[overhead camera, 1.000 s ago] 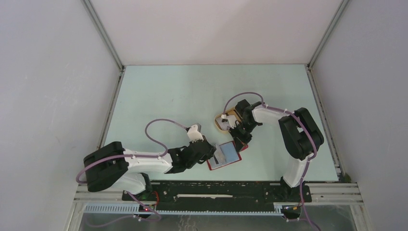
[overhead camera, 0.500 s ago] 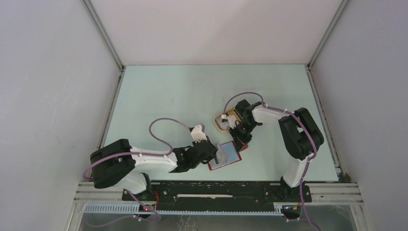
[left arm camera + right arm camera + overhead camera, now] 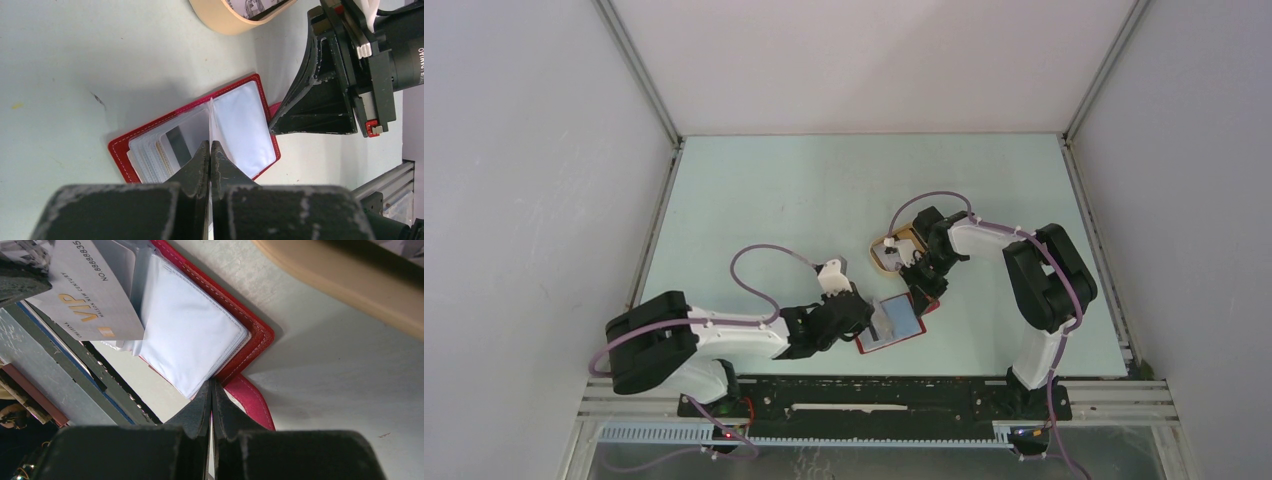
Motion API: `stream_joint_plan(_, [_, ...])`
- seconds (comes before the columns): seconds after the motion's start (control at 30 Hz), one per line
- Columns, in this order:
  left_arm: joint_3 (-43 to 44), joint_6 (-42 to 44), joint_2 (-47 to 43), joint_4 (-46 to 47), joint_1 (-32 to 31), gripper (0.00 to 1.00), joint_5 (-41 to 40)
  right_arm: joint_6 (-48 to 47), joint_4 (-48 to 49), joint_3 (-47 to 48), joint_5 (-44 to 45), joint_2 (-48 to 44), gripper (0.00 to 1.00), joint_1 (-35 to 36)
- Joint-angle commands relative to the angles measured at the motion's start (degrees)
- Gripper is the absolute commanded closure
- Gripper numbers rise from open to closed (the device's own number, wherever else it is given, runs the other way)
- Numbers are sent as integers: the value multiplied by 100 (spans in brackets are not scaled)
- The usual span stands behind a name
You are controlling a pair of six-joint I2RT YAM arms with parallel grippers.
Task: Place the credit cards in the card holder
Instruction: Insert the credit card into the card holder.
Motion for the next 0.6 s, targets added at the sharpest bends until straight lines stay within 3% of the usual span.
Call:
stream_joint_plan(0.0, [172,87,3,-295,-30,100,-219,41,29,89,83,59,93,94])
stream_joint_plan(0.57, [361,23,488,13,-30,100,219,37,27,96,63,42,93,92])
